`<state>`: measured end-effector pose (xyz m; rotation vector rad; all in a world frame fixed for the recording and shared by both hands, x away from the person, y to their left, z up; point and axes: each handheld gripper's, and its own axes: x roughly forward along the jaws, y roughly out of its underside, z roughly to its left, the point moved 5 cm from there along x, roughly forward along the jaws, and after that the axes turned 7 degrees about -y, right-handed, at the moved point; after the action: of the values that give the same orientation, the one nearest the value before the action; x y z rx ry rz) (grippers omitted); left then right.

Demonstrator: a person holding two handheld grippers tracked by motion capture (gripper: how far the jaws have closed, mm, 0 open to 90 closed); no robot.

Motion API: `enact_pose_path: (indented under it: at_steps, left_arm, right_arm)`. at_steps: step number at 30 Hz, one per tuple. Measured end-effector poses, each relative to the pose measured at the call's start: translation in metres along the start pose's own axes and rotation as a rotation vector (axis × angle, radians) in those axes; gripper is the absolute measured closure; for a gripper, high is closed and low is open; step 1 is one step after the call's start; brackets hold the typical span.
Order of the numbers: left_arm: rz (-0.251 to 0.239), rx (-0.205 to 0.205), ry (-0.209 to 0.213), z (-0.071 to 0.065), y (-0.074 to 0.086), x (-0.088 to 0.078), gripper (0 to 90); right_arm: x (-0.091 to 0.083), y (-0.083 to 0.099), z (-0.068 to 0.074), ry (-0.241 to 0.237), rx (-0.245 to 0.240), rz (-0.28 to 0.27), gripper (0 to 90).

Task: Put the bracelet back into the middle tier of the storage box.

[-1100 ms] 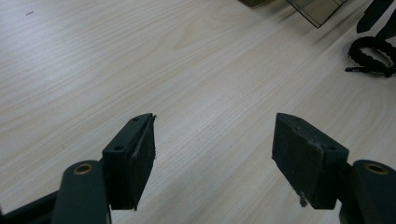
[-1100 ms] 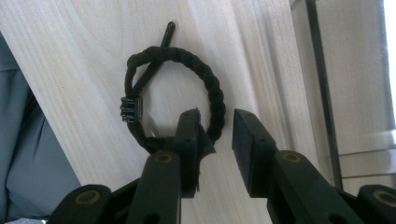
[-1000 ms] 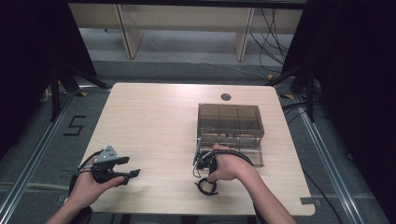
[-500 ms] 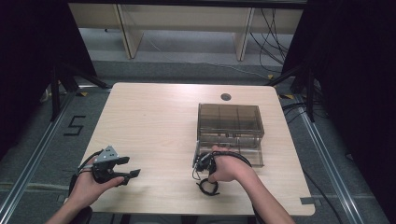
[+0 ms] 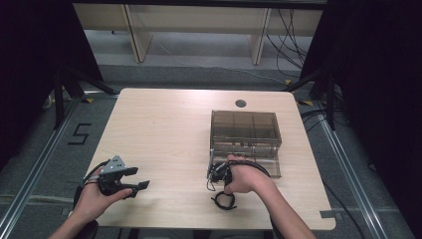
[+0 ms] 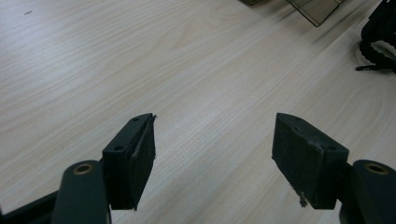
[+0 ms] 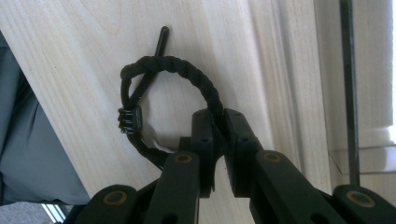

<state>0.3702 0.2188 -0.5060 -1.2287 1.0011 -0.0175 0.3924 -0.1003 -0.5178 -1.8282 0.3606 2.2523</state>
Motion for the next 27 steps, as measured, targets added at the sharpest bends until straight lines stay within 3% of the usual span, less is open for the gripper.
enact_pose_path:
  at_steps: [6, 12, 14, 15, 22, 23, 24, 25, 27]
  left_arm:
    - [-0.009, -0.008, -0.003, -0.001, 0.000, 0.001, 30.0]
    - [-0.005, -0.008, -0.005, -0.001, 0.000, 0.001, 30.1]
    - [-0.005, -0.008, -0.004, -0.001, 0.000, 0.001, 30.1]
    - [-0.013, -0.021, -0.006, -0.001, 0.000, 0.001, 30.1]
    - [-0.014, -0.024, -0.006, -0.001, 0.000, 0.001, 30.1]
    - [-0.014, -0.024, -0.006, -0.001, 0.000, 0.001, 30.1]
    - [-0.010, -0.015, -0.009, 0.000, 0.000, 0.001, 30.1]
    - [-0.007, -0.002, -0.012, 0.001, 0.000, 0.001, 30.1]
    - [-0.009, -0.014, -0.008, -0.001, 0.000, 0.001, 30.1]
  right_arm:
    - [-0.004, 0.004, 0.000, -0.010, 0.013, -0.002, 84.1]
    - [-0.007, 0.008, -0.003, -0.009, -0.019, -0.001, 84.2]
    - [-0.008, 0.010, -0.002, -0.014, 0.007, 0.004, 84.2]
    - [-0.009, 0.010, -0.003, -0.015, -0.011, 0.000, 84.2]
    - [-0.013, 0.016, -0.003, -0.022, 0.007, 0.010, 84.3]
    - [-0.013, 0.015, -0.005, -0.026, -0.019, -0.004, 84.4]
    - [-0.014, 0.017, -0.003, -0.026, 0.025, 0.006, 84.3]
    - [-0.015, 0.018, -0.004, -0.025, 0.020, 0.004, 84.4]
    - [-0.017, 0.019, -0.005, -0.026, 0.020, 0.000, 84.4]
